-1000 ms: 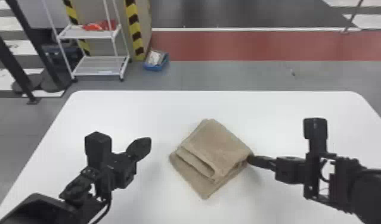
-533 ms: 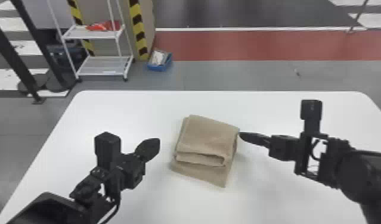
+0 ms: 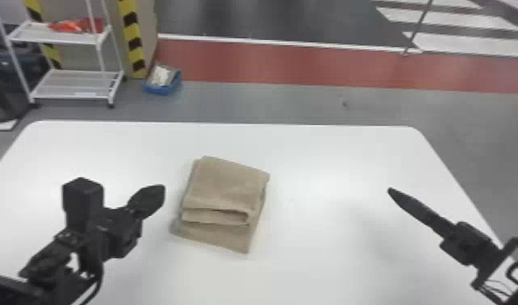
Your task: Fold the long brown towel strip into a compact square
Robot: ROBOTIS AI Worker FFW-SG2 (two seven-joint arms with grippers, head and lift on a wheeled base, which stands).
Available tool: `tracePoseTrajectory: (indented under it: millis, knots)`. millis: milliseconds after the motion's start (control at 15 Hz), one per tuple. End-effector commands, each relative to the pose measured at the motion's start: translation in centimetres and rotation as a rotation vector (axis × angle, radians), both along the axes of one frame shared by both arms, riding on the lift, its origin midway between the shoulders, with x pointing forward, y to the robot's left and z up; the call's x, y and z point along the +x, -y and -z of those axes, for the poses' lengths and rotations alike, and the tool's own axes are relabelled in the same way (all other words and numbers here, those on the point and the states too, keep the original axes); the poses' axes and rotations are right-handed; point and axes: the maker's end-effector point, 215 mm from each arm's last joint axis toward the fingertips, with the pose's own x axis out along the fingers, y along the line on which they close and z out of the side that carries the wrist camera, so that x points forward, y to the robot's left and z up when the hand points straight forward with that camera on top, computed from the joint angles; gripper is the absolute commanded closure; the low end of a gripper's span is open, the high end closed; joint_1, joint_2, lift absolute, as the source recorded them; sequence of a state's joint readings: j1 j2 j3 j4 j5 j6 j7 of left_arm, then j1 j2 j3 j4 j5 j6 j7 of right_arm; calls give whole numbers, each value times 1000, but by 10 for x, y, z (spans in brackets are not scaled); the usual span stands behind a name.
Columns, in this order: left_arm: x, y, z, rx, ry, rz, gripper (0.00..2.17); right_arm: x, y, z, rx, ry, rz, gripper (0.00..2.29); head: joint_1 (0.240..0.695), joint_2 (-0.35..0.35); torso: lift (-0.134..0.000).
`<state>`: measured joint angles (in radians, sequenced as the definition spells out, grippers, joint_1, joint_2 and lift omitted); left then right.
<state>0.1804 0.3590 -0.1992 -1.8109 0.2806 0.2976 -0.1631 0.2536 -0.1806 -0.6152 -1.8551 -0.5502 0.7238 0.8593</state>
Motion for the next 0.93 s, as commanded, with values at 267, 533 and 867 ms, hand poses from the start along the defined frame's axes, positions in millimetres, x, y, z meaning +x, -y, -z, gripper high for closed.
tracePoseTrajectory:
  millis: [267, 533, 867]
  knots:
    - [-24, 16, 15, -35, -45, 27, 1193, -35, 55, -7, 20, 36, 84, 1595, 695, -315, -124]
    - [-35, 29, 20, -33, -56, 40, 1193, -35, 48, -14, 46, 53, 66, 1595, 695, -346, -124]
    - [-58, 43, 28, -45, -84, 64, 1193, -36, 49, -22, 62, 64, 62, 1595, 695, -350, -124]
